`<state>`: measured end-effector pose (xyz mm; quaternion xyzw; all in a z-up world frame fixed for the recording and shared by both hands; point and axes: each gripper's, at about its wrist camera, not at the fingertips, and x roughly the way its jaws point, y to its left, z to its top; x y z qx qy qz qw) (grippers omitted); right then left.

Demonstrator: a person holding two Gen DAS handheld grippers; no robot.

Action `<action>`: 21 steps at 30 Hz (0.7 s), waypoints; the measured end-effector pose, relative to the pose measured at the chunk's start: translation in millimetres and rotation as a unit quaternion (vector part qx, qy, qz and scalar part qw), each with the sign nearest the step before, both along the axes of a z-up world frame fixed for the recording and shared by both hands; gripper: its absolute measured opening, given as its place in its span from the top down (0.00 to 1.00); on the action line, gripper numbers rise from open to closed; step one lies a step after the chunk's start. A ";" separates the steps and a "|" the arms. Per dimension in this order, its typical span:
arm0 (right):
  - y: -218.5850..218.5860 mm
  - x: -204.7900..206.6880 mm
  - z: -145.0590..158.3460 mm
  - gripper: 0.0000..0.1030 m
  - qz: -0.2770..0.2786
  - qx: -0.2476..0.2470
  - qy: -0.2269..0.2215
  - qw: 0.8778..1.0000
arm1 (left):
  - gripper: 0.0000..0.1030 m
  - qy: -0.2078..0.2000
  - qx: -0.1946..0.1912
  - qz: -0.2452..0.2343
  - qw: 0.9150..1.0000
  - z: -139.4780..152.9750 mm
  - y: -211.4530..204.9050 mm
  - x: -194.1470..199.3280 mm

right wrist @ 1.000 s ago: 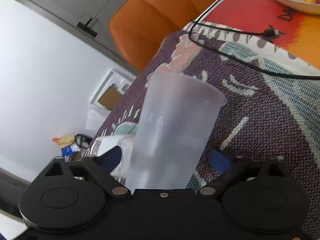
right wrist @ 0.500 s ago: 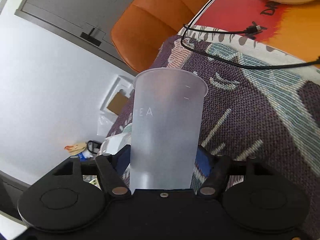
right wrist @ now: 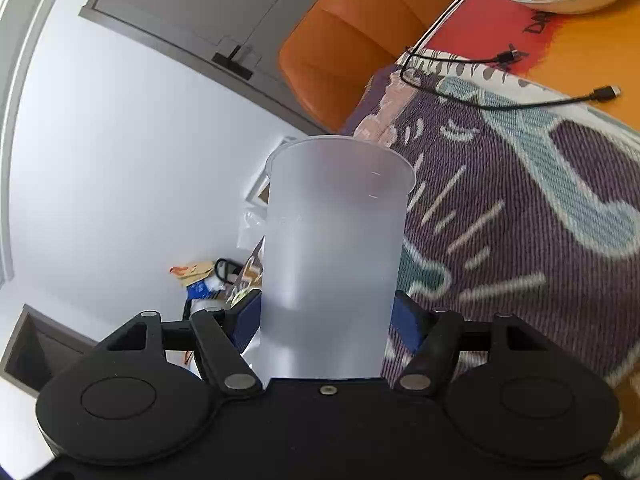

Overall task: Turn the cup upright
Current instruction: 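Lift the frosted cup with the right gripper and rotate it mouth-up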

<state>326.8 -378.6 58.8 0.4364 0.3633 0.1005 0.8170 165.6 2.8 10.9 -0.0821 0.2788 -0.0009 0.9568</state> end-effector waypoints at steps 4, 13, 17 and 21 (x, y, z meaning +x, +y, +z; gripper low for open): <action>6.4 -20.8 2.6 0.36 0.014 0.004 -0.005 1.000 | 0.02 -0.004 0.000 -0.001 1.000 0.3 0.1 -19.3; 24.5 -62.4 7.7 0.36 0.043 0.005 -0.013 0.999 | 0.02 -0.008 -0.001 0.001 1.000 -3.4 7.8 -63.9; 32.9 -80.2 10.0 0.36 0.057 0.002 -0.016 0.998 | 0.02 -0.002 -0.002 0.006 1.000 -7.8 13.1 -80.4; 42.0 -92.2 10.8 0.36 0.075 -0.001 -0.015 0.997 | 0.02 0.000 0.000 0.012 1.000 -11.4 18.6 -96.5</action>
